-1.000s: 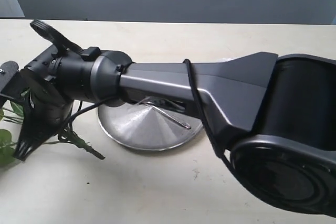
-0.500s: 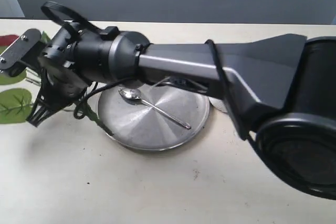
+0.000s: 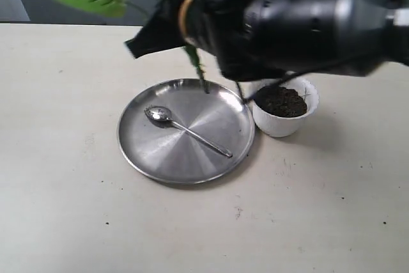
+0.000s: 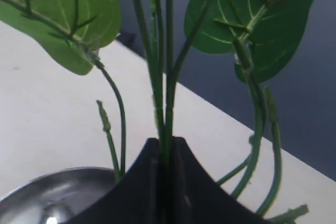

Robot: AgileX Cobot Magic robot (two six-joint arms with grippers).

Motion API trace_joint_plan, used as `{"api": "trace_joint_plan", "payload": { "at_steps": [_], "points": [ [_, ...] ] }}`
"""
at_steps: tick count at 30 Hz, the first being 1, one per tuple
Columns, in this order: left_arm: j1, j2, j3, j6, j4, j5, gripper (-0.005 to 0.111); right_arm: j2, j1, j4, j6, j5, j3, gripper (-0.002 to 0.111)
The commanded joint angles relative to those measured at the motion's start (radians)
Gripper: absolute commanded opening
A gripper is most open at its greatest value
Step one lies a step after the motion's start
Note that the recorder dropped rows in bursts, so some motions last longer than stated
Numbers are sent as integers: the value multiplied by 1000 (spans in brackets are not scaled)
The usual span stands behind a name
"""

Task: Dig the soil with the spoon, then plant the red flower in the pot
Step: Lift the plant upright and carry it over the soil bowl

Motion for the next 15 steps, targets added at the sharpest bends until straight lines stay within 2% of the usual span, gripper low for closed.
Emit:
{"api": "trace_joint_plan", "payload": {
  "at_steps": [1,8,12,13,14,15],
  "points": [
    [-5,-1,-2,-1,-9,-13,0,-150,-77,-216,319,179,220,-1],
    [-5,-1,-2,-1,-9,-13,0,-256,-262,-216,405,192,388,-1],
    [-5,-1,-2,-1,-9,-13,0,-256,-320,-216,333,233,362,-1],
    [-5,-1,-2,-1,-9,-13,0,-258,-335,-216,295,191,340,-1],
    [-5,-1,-2,-1,-9,-13,0,-258,-360,-167,210,71,290,-1],
    [-5,-1,-2,-1,-9,-13,0,-256,-385,-26,110,-57,248,-1]
  ]
}}
